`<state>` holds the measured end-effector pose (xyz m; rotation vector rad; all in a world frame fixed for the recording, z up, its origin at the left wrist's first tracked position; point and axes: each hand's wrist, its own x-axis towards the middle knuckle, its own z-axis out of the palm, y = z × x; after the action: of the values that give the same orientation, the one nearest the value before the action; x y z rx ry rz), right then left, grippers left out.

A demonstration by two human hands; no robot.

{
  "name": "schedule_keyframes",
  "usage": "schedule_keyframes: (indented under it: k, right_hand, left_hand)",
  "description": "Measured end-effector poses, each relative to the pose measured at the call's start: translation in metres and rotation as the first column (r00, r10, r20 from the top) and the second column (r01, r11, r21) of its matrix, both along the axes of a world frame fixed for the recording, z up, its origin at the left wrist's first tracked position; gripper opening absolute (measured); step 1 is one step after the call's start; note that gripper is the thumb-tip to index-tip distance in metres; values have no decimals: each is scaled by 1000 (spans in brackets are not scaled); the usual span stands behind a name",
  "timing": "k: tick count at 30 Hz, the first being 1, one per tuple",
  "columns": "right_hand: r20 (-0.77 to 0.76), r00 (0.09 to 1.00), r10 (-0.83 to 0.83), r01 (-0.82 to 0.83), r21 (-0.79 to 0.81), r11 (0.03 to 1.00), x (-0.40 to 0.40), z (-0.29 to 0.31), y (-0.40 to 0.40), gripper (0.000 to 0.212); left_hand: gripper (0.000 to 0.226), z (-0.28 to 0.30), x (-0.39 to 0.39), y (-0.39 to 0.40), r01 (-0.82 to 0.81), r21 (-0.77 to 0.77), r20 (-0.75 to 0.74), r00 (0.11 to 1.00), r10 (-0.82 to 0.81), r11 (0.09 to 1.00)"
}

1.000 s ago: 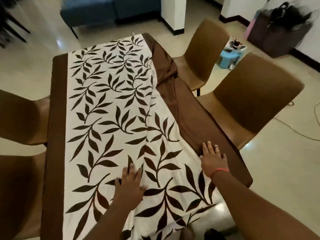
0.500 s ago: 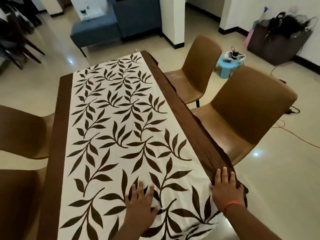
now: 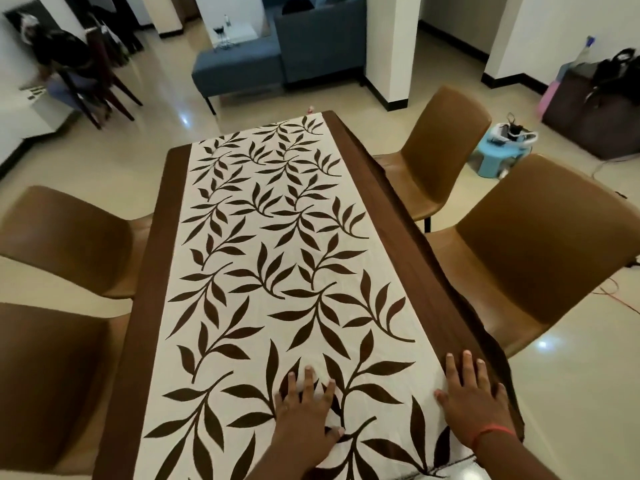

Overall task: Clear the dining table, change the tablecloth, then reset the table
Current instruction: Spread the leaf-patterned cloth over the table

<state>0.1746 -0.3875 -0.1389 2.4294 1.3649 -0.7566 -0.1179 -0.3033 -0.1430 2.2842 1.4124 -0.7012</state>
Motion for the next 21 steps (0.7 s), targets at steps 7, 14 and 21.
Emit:
schedule_keyframes:
  k: [7, 14, 21]
  right_hand:
    - [63, 998, -5, 3, 35, 999, -16, 6, 31, 67]
    - [-10, 962, 274, -272, 89, 958, -81, -1, 60, 76]
    - [-7, 948, 318, -319, -26, 948, -80, -18, 58, 82]
  left_hand:
    - [75, 7, -35, 7, -75, 106, 40, 997, 71, 992]
    - [79, -3, -144, -16, -330, 184, -69, 935, 347, 926]
    - [80, -9, -165, -55, -419, 75, 27, 908, 418, 905]
